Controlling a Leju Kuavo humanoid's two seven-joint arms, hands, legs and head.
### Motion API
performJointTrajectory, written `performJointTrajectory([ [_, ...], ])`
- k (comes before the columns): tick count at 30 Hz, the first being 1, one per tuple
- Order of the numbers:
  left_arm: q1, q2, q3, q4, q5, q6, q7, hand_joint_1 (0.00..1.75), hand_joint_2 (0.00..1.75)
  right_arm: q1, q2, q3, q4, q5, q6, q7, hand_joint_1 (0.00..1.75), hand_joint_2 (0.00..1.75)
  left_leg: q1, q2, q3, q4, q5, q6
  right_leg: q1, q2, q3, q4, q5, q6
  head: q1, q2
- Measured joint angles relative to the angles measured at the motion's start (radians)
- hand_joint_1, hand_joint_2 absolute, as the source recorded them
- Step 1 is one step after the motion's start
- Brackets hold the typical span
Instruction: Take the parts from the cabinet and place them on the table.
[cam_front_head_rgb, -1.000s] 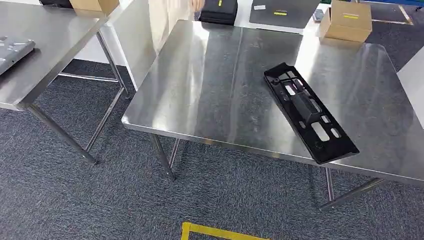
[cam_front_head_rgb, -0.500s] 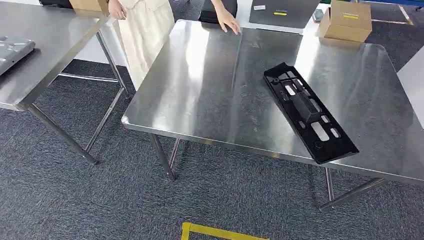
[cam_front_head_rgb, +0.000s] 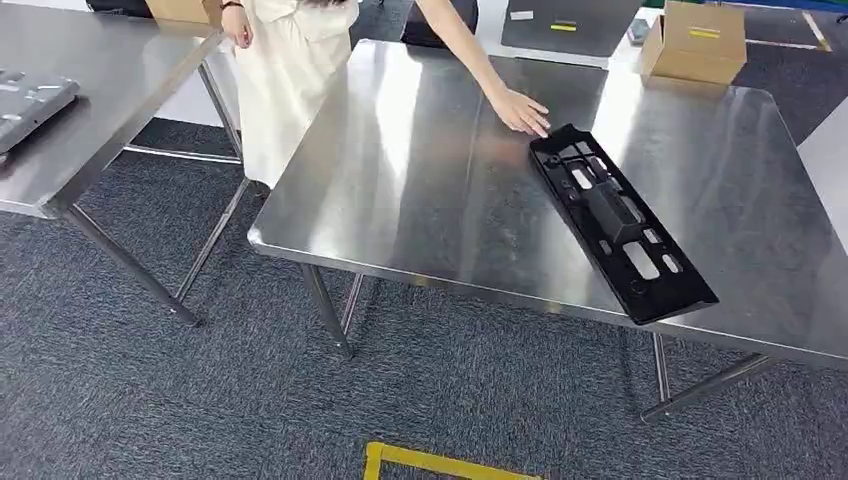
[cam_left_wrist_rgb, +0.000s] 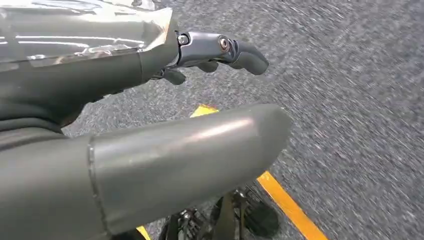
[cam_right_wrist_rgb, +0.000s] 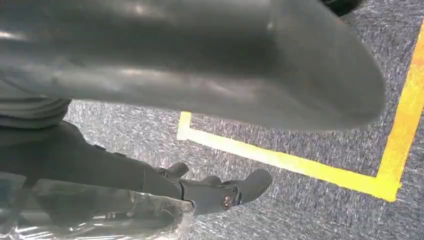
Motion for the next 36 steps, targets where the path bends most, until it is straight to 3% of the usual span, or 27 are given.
performJointTrajectory([
  [1,-0.001,0.0,0.004,0.0,0.001,0.001,0.0,0.0,0.0,-0.001,0.003,0.0,0.001,0.0,0.003,-0.009,0.0,0.0,0.0,0.0,-0.003,0.009,0.003,-0.006,-0.006,-0.001,0.052,-0.091,0.019,0.001,0.0,0.0],
  [2,0.0,0.003,0.005,-0.001,0.002,0.003,0.001,0.0,0.0,-0.001,0.011,0.0,0.003,0.0,0.006,-0.018,0.0,0.0,-0.006,-0.001,-0.003,0.01,0.001,-0.013,0.004,0.003,0.034,-0.083,0.034,-0.005,0.002,0.0],
  [3,-0.001,0.003,0.005,-0.001,0.003,0.004,0.002,0.0,0.0,0.001,0.011,0.0,0.003,0.0,0.006,-0.025,0.0,0.0,-0.003,0.0,-0.001,0.012,0.002,-0.021,0.006,0.003,0.032,-0.08,0.04,-0.02,-0.003,0.0],
  [5,-0.001,0.003,0.008,-0.001,0.009,0.005,0.002,0.0,0.0,0.004,0.014,0.0,0.005,0.0,0.009,-0.027,0.0,0.0,0.001,0.0,-0.001,0.008,0.014,-0.033,0.013,0.003,0.028,-0.076,0.049,-0.035,-0.003,0.0],
  [6,0.001,0.005,0.01,-0.001,0.011,0.006,0.002,0.0,0.0,0.005,0.018,0.0,0.005,0.0,0.011,-0.029,0.0,0.0,0.005,-0.001,-0.005,0.009,0.019,-0.038,0.0,0.001,0.026,-0.079,0.059,-0.047,-0.003,0.0],
  [8,0.004,0.006,0.013,-0.001,0.013,0.006,0.002,0.0,0.0,0.005,0.019,0.0,0.005,0.0,0.015,-0.036,0.0,0.0,0.011,0.005,-0.023,0.066,-0.063,-0.051,-0.001,-0.005,0.013,-0.08,0.073,-0.064,-0.004,0.0],
  [9,0.003,0.005,0.017,-0.001,0.015,0.006,0.002,0.0,0.0,0.006,0.021,0.0,0.006,0.0,0.018,-0.044,0.0,0.0,0.012,0.006,-0.048,0.147,-0.131,-0.059,0.001,-0.006,0.004,-0.079,0.08,-0.068,-0.006,0.0],
  [11,0.002,0.005,0.022,-0.001,0.019,0.006,0.002,0.0,0.0,0.007,0.024,0.0,0.007,0.001,0.018,-0.057,0.0,0.0,0.017,0.006,-0.09,0.306,-0.223,-0.068,0.004,-0.01,-0.01,-0.077,0.095,-0.068,-0.006,0.0],
  [12,0.003,0.006,0.024,-0.001,0.021,0.008,0.002,0.0,0.0,0.008,0.025,0.0,0.007,0.001,0.018,-0.063,0.0,0.0,0.018,0.006,-0.083,0.331,-0.236,-0.07,0.004,-0.011,-0.022,-0.075,0.102,-0.065,-0.006,0.0],
  [13,0.002,0.005,0.026,-0.001,0.023,0.01,0.003,0.0,0.0,0.009,0.026,0.0,0.007,0.001,0.018,-0.069,0.0,0.0,0.019,0.007,-0.051,0.307,-0.226,-0.069,0.004,-0.011,-0.031,-0.073,0.108,-0.062,-0.006,0.0],
  [14,0.002,0.006,0.029,-0.001,0.026,0.012,0.003,0.0,0.0,0.009,0.026,0.0,0.008,0.002,0.018,-0.075,0.0,0.0,0.02,0.007,0.002,0.244,-0.2,-0.067,0.004,-0.011,-0.039,-0.072,0.113,-0.06,-0.006,0.0],
  [16,-0.001,0.007,0.033,-0.001,0.031,0.019,0.003,0.0,0.0,0.007,0.03,0.001,0.013,0.003,0.017,-0.088,0.0,0.0,0.022,0.01,0.148,0.04,-0.142,-0.06,0.003,-0.011,-0.046,-0.07,0.123,-0.051,-0.006,0.0],
  [17,-0.005,0.007,0.034,-0.001,0.032,0.021,0.004,0.0,0.0,0.006,0.03,0.002,0.015,0.003,0.014,-0.095,0.0,0.0,0.016,0.009,0.168,-0.003,-0.161,-0.054,0.009,-0.013,-0.05,-0.07,0.128,-0.044,-0.006,0.0],
  [19,-0.005,0.008,0.036,-0.001,0.034,0.022,0.005,0.0,0.0,0.003,0.031,0.004,0.021,0.004,0.008,-0.102,0.0,0.0,0.007,0.008,0.157,0.003,-0.145,-0.041,0.01,-0.014,-0.052,-0.07,0.137,-0.031,-0.006,0.0],
  [21,-0.004,0.012,0.043,-0.001,0.038,0.023,0.008,0.0,0.0,0.002,0.034,0.005,0.027,0.004,0.004,-0.106,0.0,0.0,0.002,0.008,0.149,-0.001,-0.129,-0.021,0.007,-0.014,-0.055,-0.081,0.155,-0.013,-0.005,0.0],
  [22,-0.005,0.012,0.046,-0.001,0.038,0.023,0.009,0.0,0.0,0.001,0.033,0.005,0.027,0.004,0.002,-0.107,0.0,0.0,0.014,0.013,0.139,-0.013,-0.112,-0.007,0.012,-0.013,-0.062,-0.069,0.147,-0.011,-0.002,0.0],
  [23,-0.008,0.012,0.048,-0.001,0.037,0.024,0.009,0.0,0.0,0.002,0.032,0.006,0.028,0.004,0.002,-0.107,0.0,0.0,0.009,0.013,0.125,-0.015,-0.103,0.001,0.012,-0.008,-0.086,-0.039,0.106,-0.022,-0.003,0.0],
  [24,-0.009,0.015,0.048,-0.002,0.037,0.024,0.01,0.0,0.0,0.001,0.032,0.006,0.03,0.004,0.002,-0.108,0.0,0.0,0.008,0.013,0.111,-0.014,-0.092,0.005,0.011,-0.005,-0.109,0.027,0.047,-0.035,0.004,0.0],
  [26,-0.008,0.015,0.05,-0.002,0.037,0.024,0.011,0.0,0.0,0.001,0.03,0.006,0.031,0.004,0.002,-0.108,0.0,0.0,0.001,0.015,0.082,-0.013,-0.072,0.008,0.012,-0.003,-0.144,0.175,-0.043,-0.044,0.005,0.0],
  [27,-0.008,0.015,0.051,-0.002,0.037,0.024,0.011,0.0,0.0,0.001,0.029,0.006,0.033,0.004,0.002,-0.108,0.0,0.0,-0.003,0.016,0.068,-0.011,-0.062,0.009,0.012,-0.002,-0.146,0.226,-0.055,-0.038,0.006,0.0],
  [28,-0.008,0.015,0.051,-0.002,0.037,0.024,0.011,0.0,0.0,0.001,0.028,0.006,0.034,0.005,0.002,-0.11,0.0,0.0,-0.006,0.016,0.058,-0.01,-0.052,0.009,0.012,-0.002,-0.128,0.232,-0.04,-0.027,0.005,0.0],
  [30,-0.008,0.015,0.052,-0.002,0.038,0.029,0.011,0.0,0.0,0.001,0.026,0.009,0.037,0.006,-0.002,-0.113,0.0,0.0,-0.009,0.016,0.032,-0.003,-0.034,0.008,0.013,-0.002,-0.04,0.129,0.022,-0.01,0.005,0.0],
  [31,-0.008,0.016,0.053,-0.002,0.041,0.03,0.011,0.0,0.0,-0.002,0.025,0.01,0.04,0.007,-0.004,-0.114,0.0,0.0,-0.01,0.014,0.019,0.001,-0.025,0.004,0.015,-0.001,0.038,0.018,0.043,-0.012,0.006,0.0],
  [32,-0.009,0.018,0.053,-0.002,0.042,0.03,0.011,0.0,0.0,-0.006,0.024,0.012,0.043,0.009,-0.008,-0.116,0.0,0.0,-0.011,0.014,0.012,0.005,-0.017,0.0,0.016,0.0,0.09,-0.078,0.013,-0.027,0.005,0.0],
  [33,-0.009,0.019,0.053,-0.002,0.043,0.03,0.012,0.0,0.0,-0.008,0.023,0.016,0.048,0.01,-0.015,-0.117,0.0,0.0,-0.013,0.014,0.007,0.006,-0.009,-0.006,0.026,0.0,0.121,-0.129,0.003,-0.036,0.005,0.0],
  [34,-0.008,0.024,0.054,-0.002,0.043,0.03,0.013,0.0,0.0,-0.008,0.021,0.021,0.057,0.011,-0.026,-0.12,0.0,0.0,-0.011,0.015,0.011,-0.001,0.0,-0.012,0.028,0.0,0.101,-0.119,0.015,-0.039,0.005,0.0],
  [36,-0.008,0.03,0.055,-0.002,0.043,0.026,0.014,0.0,0.0,-0.013,0.014,0.033,0.076,0.012,-0.048,-0.128,0.0,0.0,-0.007,0.014,0.008,-0.004,0.014,-0.023,0.031,0.002,0.094,-0.119,0.021,-0.051,0.014,0.0],
])
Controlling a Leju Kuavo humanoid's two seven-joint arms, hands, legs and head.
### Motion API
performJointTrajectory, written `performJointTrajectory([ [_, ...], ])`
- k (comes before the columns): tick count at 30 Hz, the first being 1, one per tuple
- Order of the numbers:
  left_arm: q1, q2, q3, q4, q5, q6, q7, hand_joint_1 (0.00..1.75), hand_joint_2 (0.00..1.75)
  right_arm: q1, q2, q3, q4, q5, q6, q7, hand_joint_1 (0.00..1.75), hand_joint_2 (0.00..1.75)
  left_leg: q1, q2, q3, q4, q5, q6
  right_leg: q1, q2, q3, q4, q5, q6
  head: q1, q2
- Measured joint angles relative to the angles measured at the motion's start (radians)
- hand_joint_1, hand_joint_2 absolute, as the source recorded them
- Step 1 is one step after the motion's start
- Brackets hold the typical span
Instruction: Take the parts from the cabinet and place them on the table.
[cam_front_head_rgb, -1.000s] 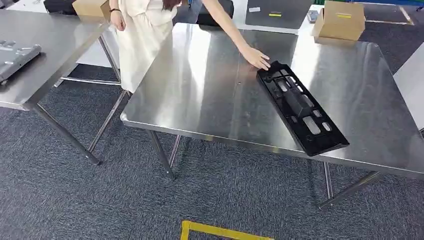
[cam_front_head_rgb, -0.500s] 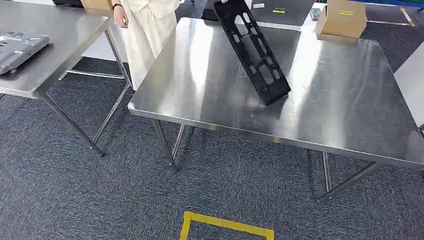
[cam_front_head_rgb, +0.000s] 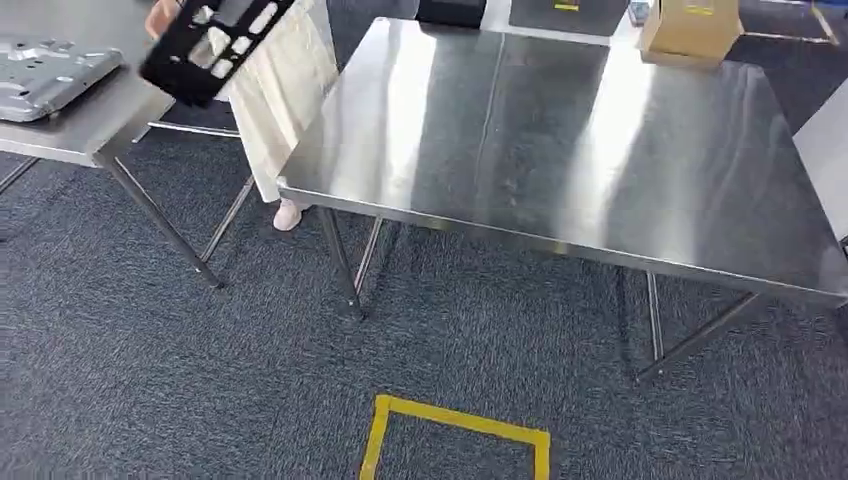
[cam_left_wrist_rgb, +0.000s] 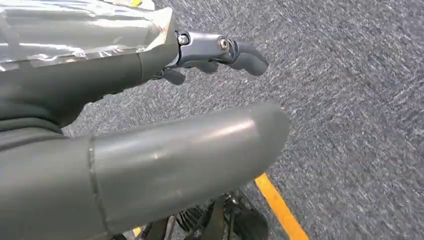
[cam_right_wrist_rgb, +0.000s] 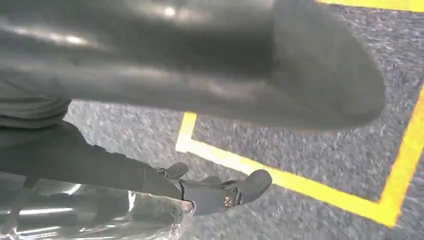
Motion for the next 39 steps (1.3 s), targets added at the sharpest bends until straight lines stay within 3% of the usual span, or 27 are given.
performJointTrajectory([
  [1,0.002,0.01,0.0,0.0,0.0,-0.005,0.0,0.0,0.0,-0.002,-0.002,0.004,0.013,0.0,-0.012,-0.005,0.0,0.0,-0.002,-0.003,-0.006,0.0,0.007,-0.007,-0.018,-0.001,-0.005,-0.004,0.014,-0.01,0.002,0.0],
  [2,0.004,0.012,0.001,0.0,-0.001,-0.008,0.001,0.0,0.0,-0.007,-0.004,0.008,0.023,0.0,-0.021,-0.006,0.0,0.0,0.005,-0.004,-0.015,0.015,-0.024,-0.013,-0.019,-0.003,-0.013,-0.004,0.021,-0.015,0.002,0.0],
  [4,0.006,0.018,0.002,0.0,-0.004,-0.008,0.003,0.0,0.0,-0.011,-0.007,0.019,0.041,0.0,-0.033,-0.007,0.0,0.0,0.013,-0.003,-0.044,0.133,-0.16,-0.03,-0.019,-0.005,-0.03,-0.003,0.038,-0.026,-0.001,0.0],
  [5,0.006,0.02,0.002,0.0,-0.009,-0.008,0.004,0.0,0.0,-0.013,-0.011,0.022,0.055,0.0,-0.038,-0.007,0.0,0.0,0.016,-0.003,-0.063,0.213,-0.207,-0.036,-0.018,-0.008,-0.04,-0.001,0.046,-0.025,-0.001,0.0],
  [6,0.006,0.022,0.002,0.0,-0.011,-0.005,0.005,0.0,0.0,-0.015,-0.014,0.026,0.064,0.0,-0.041,-0.008,0.0,0.0,0.019,-0.003,-0.074,0.274,-0.224,-0.041,-0.018,-0.01,-0.051,0.003,0.052,-0.023,-0.001,0.0],
  [7,0.006,0.022,0.002,0.0,-0.012,-0.003,0.005,0.0,0.0,-0.018,-0.016,0.028,0.069,0.001,-0.041,-0.009,0.0,0.0,0.023,-0.003,-0.07,0.299,-0.216,-0.043,-0.019,-0.011,-0.056,0.01,0.058,-0.021,-0.001,0.0],
  [8,0.006,0.022,0.002,0.0,-0.012,-0.004,0.005,0.0,0.0,-0.022,-0.017,0.031,0.074,0.001,-0.041,-0.01,0.0,0.0,0.028,-0.003,-0.04,0.274,-0.188,-0.045,-0.02,-0.011,-0.072,0.02,0.061,-0.016,-0.001,0.0],
  [10,0.005,0.022,0.002,0.0,-0.012,-0.004,0.005,0.0,0.0,-0.027,-0.018,0.036,0.084,0.001,-0.042,-0.01,0.0,0.0,0.034,-0.002,0.072,0.122,-0.13,-0.044,-0.023,-0.011,-0.092,0.038,0.063,-0.012,0.0,0.0],
  [11,0.003,0.022,0.002,0.0,-0.013,0.0,0.005,0.0,0.0,-0.029,-0.019,0.041,0.088,0.001,-0.045,-0.011,0.0,0.0,0.035,-0.004,0.116,0.041,-0.145,-0.042,-0.023,-0.012,-0.1,0.045,0.064,-0.01,0.001,0.0],
  [12,0.001,0.022,0.002,0.0,-0.014,0.004,0.006,0.0,0.0,-0.031,-0.019,0.047,0.09,0.001,-0.045,-0.015,0.0,0.0,0.028,-0.006,0.131,0.02,-0.153,-0.037,-0.017,-0.014,-0.112,0.047,0.068,-0.003,0.0,0.0],
  [15,0.004,0.024,0.002,0.0,-0.019,0.005,0.006,0.0,0.0,-0.036,-0.021,0.061,0.098,0.001,-0.046,-0.02,0.0,0.0,0.019,-0.007,0.116,0.02,-0.141,-0.018,-0.021,-0.014,-0.117,0.045,0.086,0.024,0.002,0.0],
  [16,0.004,0.023,0.002,0.0,-0.022,0.008,0.005,0.0,0.0,-0.035,-0.022,0.064,0.1,0.001,-0.046,-0.02,0.0,0.0,0.021,-0.005,0.113,0.007,-0.129,-0.001,-0.014,-0.013,-0.121,0.044,0.089,0.033,0.0,0.0],
  [18,0.002,0.022,0.002,0.0,-0.023,0.01,0.005,0.0,0.0,-0.036,-0.027,0.072,0.102,0.001,-0.045,-0.02,0.0,0.0,0.023,0.0,0.102,0.001,-0.112,0.018,-0.017,-0.008,-0.15,0.107,0.024,0.023,0.004,0.0],
  [20,0.001,0.023,0.002,0.0,-0.023,0.012,0.005,0.0,0.0,-0.036,-0.032,0.075,0.104,0.001,-0.045,-0.02,0.0,0.0,0.019,0.002,0.083,0.001,-0.098,0.024,-0.018,-0.004,-0.207,0.268,-0.065,0.01,0.006,0.0],
  [21,0.001,0.023,0.002,0.0,-0.024,0.012,0.005,0.0,0.0,-0.035,-0.033,0.075,0.104,0.001,-0.045,-0.02,0.0,0.0,0.016,0.002,0.072,0.002,-0.091,0.025,-0.018,-0.004,-0.227,0.334,-0.09,0.011,0.007,0.0],
  [22,0.001,0.023,0.002,0.0,-0.027,0.012,0.005,0.0,0.0,-0.034,-0.035,0.076,0.105,0.001,-0.045,-0.02,0.0,0.0,0.014,0.002,0.061,0.002,-0.083,0.025,-0.018,-0.004,-0.227,0.363,-0.09,0.019,0.007,0.0],
  [23,0.002,0.023,0.001,0.0,-0.032,0.012,0.007,0.0,0.0,-0.034,-0.037,0.076,0.106,0.001,-0.041,-0.02,0.0,0.0,0.013,0.002,0.051,0.003,-0.074,0.024,-0.018,-0.004,-0.204,0.342,-0.069,0.03,0.006,0.0],
  [25,0.002,0.024,-0.002,0.0,-0.045,0.002,0.016,0.0,0.0,-0.036,-0.04,0.079,0.106,0.001,-0.035,-0.023,0.0,0.0,0.012,0.001,0.034,0.003,-0.058,0.019,-0.017,-0.004,-0.105,0.195,-0.004,0.047,0.007,0.0],
  [26,0.003,0.025,-0.005,0.0,-0.053,-0.003,0.021,0.0,0.0,-0.038,-0.041,0.081,0.106,0.001,-0.031,-0.024,0.0,0.0,0.012,0.0,0.028,0.003,-0.051,0.016,-0.016,-0.004,-0.046,0.106,0.01,0.043,0.008,0.0],
  [27,0.004,0.026,-0.008,0.0,-0.058,-0.009,0.029,0.0,0.0,-0.042,-0.042,0.083,0.106,0.001,-0.031,-0.025,0.0,0.0,0.006,0.0,0.022,0.005,-0.044,0.009,-0.01,-0.003,0.013,0.011,-0.006,0.029,0.01,0.0],
  [30,0.005,0.029,-0.009,0.0,-0.06,-0.005,0.034,0.0,0.0,-0.04,-0.043,0.084,0.109,0.001,-0.033,-0.024,0.0,0.0,0.008,0.002,0.019,0.001,-0.021,-0.006,-0.003,-0.002,-0.004,-0.002,0.002,0.013,0.013,0.0],
  [31,0.008,0.029,-0.008,0.0,-0.058,-0.003,0.034,0.0,0.0,-0.037,-0.043,0.084,0.109,0.001,-0.034,-0.024,0.0,0.0,0.007,0.001,0.017,0.001,-0.015,-0.012,-0.009,-0.003,-0.009,-0.005,0.009,0.002,0.014,0.0],
  [32,0.009,0.031,-0.008,0.0,-0.057,0.0,0.034,0.0,0.0,-0.036,-0.042,0.084,0.111,0.001,-0.034,-0.024,0.0,0.0,0.013,-0.002,0.007,0.011,-0.027,-0.016,-0.028,-0.007,-0.012,-0.007,0.02,-0.008,0.016,0.0],
  [34,0.012,0.029,-0.009,0.001,-0.065,0.002,0.043,0.0,0.0,-0.034,-0.043,0.086,0.112,0.001,-0.034,-0.028,0.0,0.0,0.019,-0.003,-0.025,0.114,-0.147,-0.031,-0.023,-0.011,-0.031,-0.007,0.036,-0.027,0.006,0.0],
  [36,0.013,0.029,-0.018,0.002,-0.088,-0.013,0.064,0.0,0.0,-0.029,-0.045,0.095,0.113,0.001,-0.034,-0.032,0.0,0.0,0.026,-0.003,-0.069,0.277,-0.236,-0.046,-0.022,-0.014,-0.05,-0.003,0.05,-0.026,0.006,0.0],
  [37,0.014,0.03,-0.025,0.003,-0.098,-0.019,0.074,0.0,0.0,-0.028,-0.047,0.099,0.113,0.001,-0.034,-0.032,0.0,0.0,0.029,-0.003,-0.073,0.317,-0.24,-0.05,-0.022,-0.015,-0.057,0.0,0.055,-0.024,0.006,0.0],
  [39,0.018,0.032,-0.038,0.003,-0.108,-0.027,0.086,0.0,0.0,-0.028,-0.051,0.103,0.113,0.001,-0.032,-0.032,0.0,0.0,0.04,-0.002,-0.02,0.27,-0.191,-0.057,-0.026,-0.015,-0.074,0.016,0.061,-0.015,0.005,0.0],
])
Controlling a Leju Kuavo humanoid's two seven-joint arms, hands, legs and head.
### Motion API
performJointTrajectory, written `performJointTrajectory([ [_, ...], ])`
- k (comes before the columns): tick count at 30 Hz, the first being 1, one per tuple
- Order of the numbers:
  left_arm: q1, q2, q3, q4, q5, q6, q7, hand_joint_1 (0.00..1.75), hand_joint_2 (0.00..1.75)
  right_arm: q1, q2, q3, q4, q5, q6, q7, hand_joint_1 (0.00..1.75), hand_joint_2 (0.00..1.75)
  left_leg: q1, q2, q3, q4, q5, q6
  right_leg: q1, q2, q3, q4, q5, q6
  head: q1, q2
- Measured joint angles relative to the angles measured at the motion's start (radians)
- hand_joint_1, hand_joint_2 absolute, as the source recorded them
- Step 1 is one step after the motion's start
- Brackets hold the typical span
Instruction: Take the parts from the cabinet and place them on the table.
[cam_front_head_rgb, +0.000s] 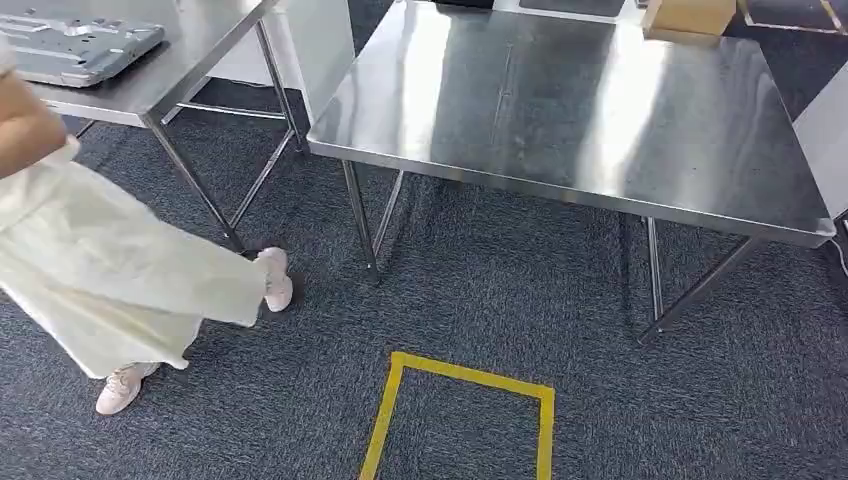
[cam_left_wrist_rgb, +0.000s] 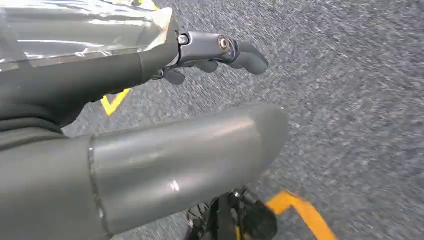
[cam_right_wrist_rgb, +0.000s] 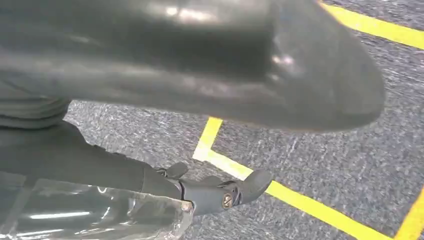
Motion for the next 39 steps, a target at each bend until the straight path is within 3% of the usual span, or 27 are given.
performJointTrajectory([
  [2,0.0,0.001,-0.007,0.0,-0.005,-0.003,0.005,0.0,0.0,0.0,-0.002,0.003,0.0,0.0,0.002,0.0,0.0,0.0,0.009,0.0,0.128,-0.192,0.059,-0.003,-0.005,0.001,-0.018,0.024,0.0,0.002,0.0,0.0],
  [3,0.0,0.001,-0.013,0.0,-0.015,-0.011,0.013,0.0,0.0,-0.001,-0.003,0.006,0.0,0.0,0.002,-0.002,0.0,0.0,0.008,-0.002,0.155,-0.237,0.028,-0.004,-0.002,0.0,-0.028,0.029,0.001,0.005,0.0,0.0],
  [4,0.001,0.002,-0.022,0.001,-0.028,-0.02,0.025,0.0,0.0,-0.002,-0.003,0.008,0.001,0.0,0.002,-0.003,0.0,0.0,0.0,-0.004,0.153,-0.247,0.037,0.007,0.002,0.001,-0.037,0.033,0.006,0.013,-0.001,0.0],
  [6,0.005,0.002,-0.034,0.001,-0.037,-0.024,0.038,0.0,0.0,-0.001,-0.005,0.013,0.001,0.0,0.002,-0.006,0.0,0.0,-0.004,-0.004,0.139,-0.248,0.035,0.017,0.004,0.001,-0.046,0.033,0.018,0.029,-0.002,0.0],
  [7,0.006,0.001,-0.035,0.001,-0.027,-0.021,0.033,0.0,0.0,0.002,-0.005,0.015,0.002,0.0,0.0,-0.006,0.0,0.0,-0.006,-0.003,0.135,-0.249,0.042,0.028,0.005,0.001,-0.05,0.03,0.024,0.04,0.001,0.0],
  [8,0.006,-0.001,-0.035,0.001,-0.018,-0.018,0.029,0.0,0.0,0.005,-0.007,0.015,0.002,0.0,-0.003,-0.006,0.0,0.0,0.0,-0.001,0.131,-0.262,0.054,0.046,0.012,0.002,-0.058,0.036,0.019,0.046,0.001,0.0],
  [9,0.006,-0.004,-0.036,0.002,-0.019,-0.018,0.028,0.0,0.0,0.007,-0.01,0.016,0.002,0.0,-0.005,-0.006,0.0,0.0,-0.004,0.001,0.126,-0.262,0.061,0.055,0.003,0.006,-0.073,0.06,-0.002,0.042,0.0,0.0],
  [10,0.006,-0.004,-0.04,0.002,-0.026,-0.024,0.032,0.0,0.0,0.01,-0.011,0.016,0.002,0.0,-0.008,-0.006,0.0,0.0,-0.004,0.001,0.114,-0.262,0.069,0.066,0.005,0.007,-0.103,0.128,-0.05,0.03,0.006,0.0],
  [12,0.006,-0.004,-0.047,0.003,-0.043,-0.038,0.048,0.0,0.0,0.015,-0.014,0.018,0.002,0.0,-0.008,-0.006,0.0,0.0,-0.01,0.003,0.094,-0.262,0.084,0.071,0.003,0.009,-0.169,0.292,-0.128,0.02,0.005,0.0],
  [13,0.007,-0.004,-0.048,0.003,-0.039,-0.038,0.047,0.0,0.0,0.018,-0.016,0.018,0.002,0.0,-0.008,-0.006,0.0,0.0,-0.011,0.003,0.086,-0.261,0.091,0.071,0.004,0.01,-0.186,0.346,-0.147,0.022,0.006,0.0],
  [18,0.007,-0.004,-0.048,0.003,-0.038,-0.037,0.046,0.0,0.0,0.018,-0.017,0.018,0.002,0.0,-0.008,-0.006,0.0,0.0,-0.012,0.003,0.084,-0.261,0.092,0.071,0.004,0.01,-0.188,0.353,-0.15,0.023,0.006,0.0],
  [19,0.007,-0.007,-0.047,0.003,-0.016,-0.028,0.031,0.0,0.0,0.025,-0.019,0.018,0.002,0.0,-0.008,-0.006,0.0,0.0,-0.014,0.003,0.069,-0.261,0.105,0.068,0.004,0.012,-0.148,0.321,-0.139,0.037,0.006,0.0],
  [20,0.007,-0.008,-0.046,0.003,-0.012,-0.026,0.028,0.0,0.0,0.026,-0.019,0.018,0.002,0.0,-0.008,-0.006,0.0,0.0,-0.014,0.003,0.066,-0.261,0.108,0.067,0.004,0.012,-0.119,0.278,-0.126,0.042,0.006,0.0],
  [21,0.008,-0.01,-0.046,0.003,-0.008,-0.021,0.023,0.0,0.0,0.023,-0.023,0.019,0.002,0.0,-0.008,-0.006,0.0,0.0,-0.022,0.002,0.052,-0.255,0.128,0.049,0.012,0.015,0.046,-0.005,-0.06,0.041,0.005,0.0],
  [22,0.008,-0.01,-0.046,0.003,-0.008,-0.019,0.021,0.0,0.0,0.03,-0.022,0.021,0.002,0.0,-0.008,-0.005,0.0,0.0,-0.016,0.002,0.052,-0.26,0.143,0.032,0.015,0.016,0.039,0.005,-0.052,0.025,0.001,0.0],
  [23,0.01,-0.01,-0.042,0.003,0.006,-0.009,0.008,0.0,0.0,0.031,-0.022,0.021,0.002,0.0,-0.008,-0.003,0.0,0.0,-0.014,0.001,0.049,-0.257,0.146,0.026,-0.001,0.014,0.035,-0.001,-0.04,0.012,0.003,0.0],
  [24,0.01,-0.01,-0.035,0.003,0.016,0.0,-0.003,0.0,0.0,0.03,-0.02,0.021,0.003,0.0,-0.007,-0.002,0.0,0.0,-0.01,0.0,0.036,-0.236,0.118,0.022,-0.002,0.01,0.03,0.0,-0.032,0.003,0.001,0.0],
  [25,0.01,-0.011,-0.032,0.003,0.022,0.001,-0.006,0.0,0.0,0.03,-0.02,0.021,0.004,0.0,-0.006,0.001,0.0,0.0,-0.009,0.0,0.016,-0.185,0.066,0.019,-0.003,0.01,0.022,0.0,-0.026,-0.007,-0.008,0.0],
  [26,0.01,-0.011,-0.031,0.003,0.022,0.001,-0.007,0.0,0.0,0.031,-0.02,0.021,0.004,0.0,-0.006,0.002,0.0,0.0,-0.008,0.0,-0.006,-0.124,0.021,0.016,-0.002,0.009,0.016,0.0,-0.023,-0.008,-0.011,0.0],
  [27,0.01,-0.01,-0.03,0.003,0.023,0.003,-0.01,0.0,0.0,0.033,-0.019,0.021,0.004,0.0,-0.004,0.005,0.0,0.0,-0.007,0.0,-0.04,-0.023,-0.033,0.01,0.0,0.007,0.009,0.001,-0.016,-0.01,-0.013,0.0],
  [28,0.01,-0.01,-0.026,0.003,0.031,0.01,-0.02,0.0,0.0,0.034,-0.019,0.021,0.004,0.0,-0.004,0.008,0.0,0.0,-0.007,0.0,-0.061,0.047,-0.064,0.006,0.001,0.006,0.006,0.002,-0.01,-0.009,-0.013,0.0],
  [29,0.01,-0.011,-0.018,0.003,0.04,0.019,-0.029,0.0,0.0,0.034,-0.019,0.021,0.004,0.0,-0.004,0.013,0.0,0.0,-0.006,0.0,-0.058,0.068,-0.068,0.004,0.001,0.006,0.001,0.004,-0.005,-0.006,-0.013,0.0],
  [30,0.01,-0.011,-0.012,0.003,0.044,0.021,-0.033,0.0,0.0,0.034,-0.019,0.021,0.004,0.0,-0.004,0.015,0.0,0.0,-0.005,0.0,-0.033,0.042,-0.05,0.006,0.001,0.006,-0.003,0.006,-0.003,-0.004,-0.015,0.0],
  [33,0.008,-0.01,-0.005,0.003,0.055,0.034,-0.046,0.0,0.0,0.033,-0.014,0.021,0.005,0.0,-0.004,0.016,0.0,0.0,-0.004,0.0,0.121,-0.2,0.051,0.015,0.0,0.007,-0.009,0.018,-0.001,0.0,-0.021,0.0],
  [34,0.005,-0.011,0.002,0.003,0.066,0.042,-0.058,0.0,0.0,0.033,-0.011,0.021,0.006,0.0,-0.004,0.016,0.0,0.0,-0.008,0.0,0.147,-0.249,0.04,0.018,0.013,0.006,-0.017,0.026,-0.003,0.004,-0.022,0.0],
  [37,0.003,-0.018,0.018,0.003,0.078,0.055,-0.072,0.0,0.0,0.034,-0.006,0.021,0.007,0.0,-0.008,0.02,0.0,0.0,-0.018,-0.001,0.131,-0.247,0.045,0.035,0.01,0.006,-0.033,0.027,0.009,0.028,-0.021,0.0],
  [39,0.002,-0.024,0.023,0.003,0.08,0.055,-0.075,0.0,0.0,0.036,-0.006,0.021,0.007,0.0,-0.008,0.022,0.0,0.0,-0.012,0.003,0.126,-0.263,0.065,0.062,0.011,0.006,-0.046,0.038,0.004,0.041,-0.02,0.0],
])
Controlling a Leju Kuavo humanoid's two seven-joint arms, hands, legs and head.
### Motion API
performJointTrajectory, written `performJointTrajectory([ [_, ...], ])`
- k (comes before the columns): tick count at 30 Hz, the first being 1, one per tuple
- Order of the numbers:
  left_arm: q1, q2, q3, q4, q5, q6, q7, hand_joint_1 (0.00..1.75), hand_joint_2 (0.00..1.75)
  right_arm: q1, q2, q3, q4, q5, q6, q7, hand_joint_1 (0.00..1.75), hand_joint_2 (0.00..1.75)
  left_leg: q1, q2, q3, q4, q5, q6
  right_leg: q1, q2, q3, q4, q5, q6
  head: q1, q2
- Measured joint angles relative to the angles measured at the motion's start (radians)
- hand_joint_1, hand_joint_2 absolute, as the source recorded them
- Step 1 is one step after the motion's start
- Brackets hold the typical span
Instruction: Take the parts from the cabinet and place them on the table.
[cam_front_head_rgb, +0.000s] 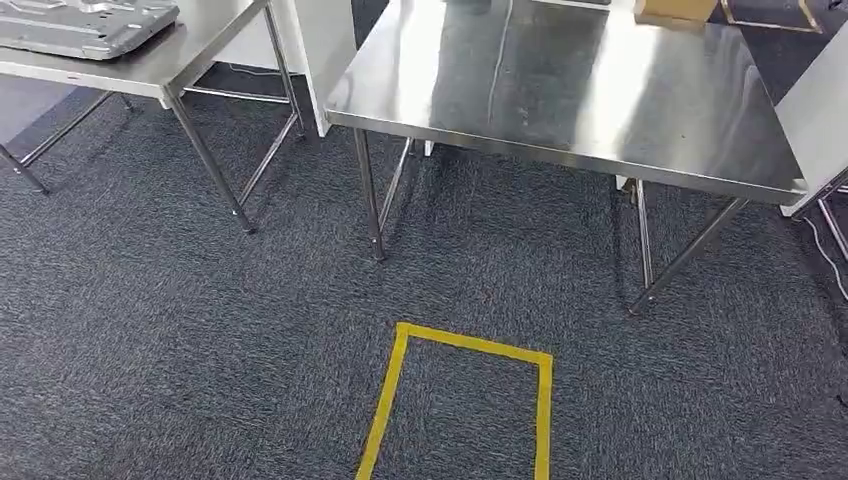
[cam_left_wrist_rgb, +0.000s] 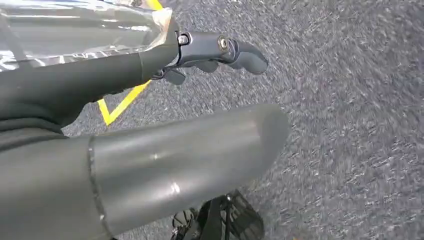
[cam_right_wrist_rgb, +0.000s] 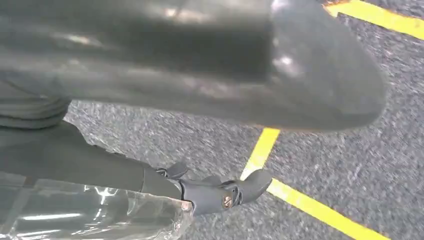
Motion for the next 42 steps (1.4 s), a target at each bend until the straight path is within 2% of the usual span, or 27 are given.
performJointTrajectory([
  [1,-0.002,0.0,0.002,0.0,-0.002,-0.007,-0.001,0.0,0.0,0.0,0.0,0.0,0.0,0.0,0.0,0.0,0.0,0.0,-0.003,0.001,-0.005,0.0,0.004,0.006,-0.003,0.004,-0.015,0.03,-0.025,-0.004,0.001,0.0],
  [2,-0.002,0.001,0.004,0.0,-0.003,-0.021,-0.001,0.0,0.0,-0.001,0.0,0.0,0.0,0.0,0.0,0.005,0.0,0.0,-0.003,0.002,-0.013,0.0,0.009,0.012,-0.003,0.005,-0.046,0.097,-0.067,-0.012,0.006,0.0],
  [3,-0.002,0.002,0.007,0.0,-0.002,-0.029,-0.001,0.0,0.0,-0.002,-0.002,0.001,0.0,0.0,0.001,0.011,0.0,0.0,-0.005,0.003,-0.022,0.0,0.014,0.015,-0.004,0.005,-0.086,0.19,-0.112,-0.017,0.007,0.0],
  [4,-0.002,0.001,0.01,0.0,0.003,-0.033,-0.002,0.0,0.0,-0.002,-0.007,0.002,0.0,0.0,0.006,0.018,0.0,0.0,-0.007,0.004,-0.031,0.0,0.02,0.016,-0.005,0.006,-0.119,0.271,-0.145,-0.016,0.007,0.0],
  [5,-0.002,0.0,0.012,0.0,0.007,-0.034,-0.003,0.0,0.0,-0.001,-0.008,0.002,0.0,0.0,0.011,0.022,0.0,0.0,-0.007,0.004,-0.036,0.0,0.024,0.015,-0.005,0.006,-0.131,0.309,-0.155,-0.013,0.007,0.0],
  [6,-0.002,-0.003,0.014,0.0,0.012,-0.033,-0.009,0.0,0.0,-0.001,-0.013,0.002,0.0,0.0,0.015,0.028,0.0,0.0,-0.008,0.004,-0.044,0.001,0.031,0.014,-0.004,0.006,-0.117,0.3,-0.149,-0.004,0.006,0.0],
  [7,-0.002,-0.006,0.016,0.0,0.015,-0.033,-0.012,0.0,0.0,-0.001,-0.015,0.002,0.0,0.0,0.017,0.029,0.0,0.0,-0.009,0.004,-0.048,0.001,0.036,0.013,-0.004,0.006,-0.08,0.248,-0.13,0.004,0.008,0.0],
  [8,-0.002,-0.01,0.017,0.0,0.015,-0.033,-0.013,0.0,0.0,-0.002,-0.016,0.002,0.0,0.0,0.017,0.032,0.0,0.0,-0.01,0.002,-0.052,0.001,0.041,0.011,-0.004,0.006,-0.015,0.144,-0.097,0.013,0.006,0.0],
  [9,-0.003,-0.013,0.019,0.0,0.015,-0.033,-0.015,0.0,0.0,-0.003,-0.02,0.002,0.0,0.0,0.017,0.034,0.0,0.0,-0.01,0.002,-0.053,0.001,0.044,0.007,-0.004,0.006,0.05,0.039,-0.069,0.016,0.007,0.0],
  [10,-0.004,-0.019,0.02,0.0,0.016,-0.032,-0.017,0.0,0.0,-0.005,-0.022,0.002,0.0,0.0,0.017,0.035,0.0,0.0,-0.011,0.002,-0.053,0.002,0.048,0.002,-0.003,0.006,0.092,-0.04,-0.064,0.006,0.007,0.0],
  [11,-0.004,-0.023,0.022,0.0,0.016,-0.032,-0.021,0.0,0.0,-0.007,-0.023,0.002,0.0,0.0,0.017,0.037,0.0,0.0,-0.017,0.002,-0.053,0.004,0.049,-0.003,0.008,0.007,0.085,-0.041,-0.054,-0.002,0.006,0.0],
  [12,-0.005,-0.025,0.023,0.0,0.016,-0.031,-0.024,0.0,0.0,-0.005,-0.023,0.002,0.0,0.0,0.017,0.041,0.0,0.0,-0.016,0.003,-0.055,0.004,0.053,-0.008,0.006,0.007,0.081,-0.039,-0.049,-0.011,0.003,0.0],
  [14,-0.007,-0.034,0.026,0.0,0.016,-0.032,-0.03,0.0,0.0,-0.001,-0.022,0.002,0.0,0.0,0.017,0.047,0.0,0.0,-0.011,0.003,-0.053,-0.004,0.063,-0.022,0.01,0.007,0.078,-0.04,-0.042,-0.021,0.004,0.0],
  [15,-0.007,-0.036,0.027,0.0,0.016,-0.034,-0.033,0.0,0.0,-0.002,-0.019,0.002,0.0,0.0,0.017,0.05,0.0,0.0,-0.012,0.002,-0.052,-0.01,0.065,-0.023,0.005,0.008,0.079,-0.049,-0.035,-0.026,0.007,0.0],
  [16,-0.007,-0.037,0.027,0.0,0.016,-0.034,-0.035,0.0,0.0,-0.003,-0.019,0.002,0.0,0.0,0.017,0.05,0.0,0.0,-0.012,0.002,-0.056,-0.014,0.05,-0.009,-0.002,0.008,0.078,-0.052,-0.031,-0.021,0.004,0.0],
  [17,-0.007,-0.04,0.027,0.0,0.016,-0.035,-0.037,0.0,0.0,-0.003,-0.019,0.002,0.0,0.0,0.017,0.052,0.0,0.0,-0.012,0.002,-0.061,-0.015,0.048,0.008,0.0,0.008,0.072,-0.052,-0.027,-0.024,-0.002,0.0],
  [19,-0.006,-0.043,0.028,0.0,0.016,-0.036,-0.038,0.0,0.0,0.001,-0.015,0.002,0.0,0.0,0.018,0.054,0.0,0.0,-0.008,0.001,-0.06,-0.021,0.079,0.004,0.006,0.008,0.071,-0.05,-0.024,-0.029,-0.001,0.0],
  [20,-0.007,-0.043,0.028,0.0,0.016,-0.036,-0.038,0.0,0.0,0.001,-0.014,0.002,0.0,0.0,0.018,0.055,0.0,0.0,-0.005,0.001,-0.06,-0.021,0.077,-0.005,0.008,0.008,0.069,-0.049,-0.022,-0.032,-0.001,0.0],
  [21,-0.007,-0.044,0.028,0.0,0.016,-0.036,-0.038,0.0,0.0,0.001,-0.014,0.002,-0.001,0.0,0.018,0.055,0.0,0.0,-0.004,0.001,-0.06,-0.021,0.082,-0.008,0.009,0.008,0.068,-0.048,-0.022,-0.033,-0.001,0.0],
  [24,-0.007,-0.045,0.029,0.0,0.016,-0.037,-0.038,0.0,0.0,0.001,-0.014,0.002,-0.001,0.0,0.018,0.056,0.0,0.0,-0.003,0.001,-0.06,-0.021,0.084,-0.014,0.01,0.008,0.066,-0.043,-0.022,-0.033,-0.001,0.0],
  [27,-0.007,-0.045,0.029,0.0,0.016,-0.041,-0.04,0.0,0.0,0.001,-0.013,0.002,-0.003,0.0,0.022,0.059,0.0,0.0,-0.003,0.001,-0.06,-0.021,0.085,-0.016,0.011,0.008,0.064,-0.043,-0.022,-0.033,-0.001,0.0],
  [31,-0.007,-0.046,0.029,0.0,0.017,-0.056,-0.045,0.0,0.0,0.001,-0.013,0.002,-0.009,0.0,0.035,0.063,0.0,0.0,-0.004,0.001,-0.063,-0.022,0.085,-0.025,0.012,0.008,0.061,-0.042,-0.023,-0.033,0.0,0.0],
  [42,-0.008,-0.035,0.038,-0.003,0.032,-0.079,-0.064,0.0,0.0,-0.003,0.003,0.002,-0.032,0.0,0.05,0.07,0.0,0.0,-0.01,0.001,-0.066,-0.021,0.085,-0.024,0.01,0.008,0.058,-0.042,-0.023,-0.033,0.0,0.0],
])
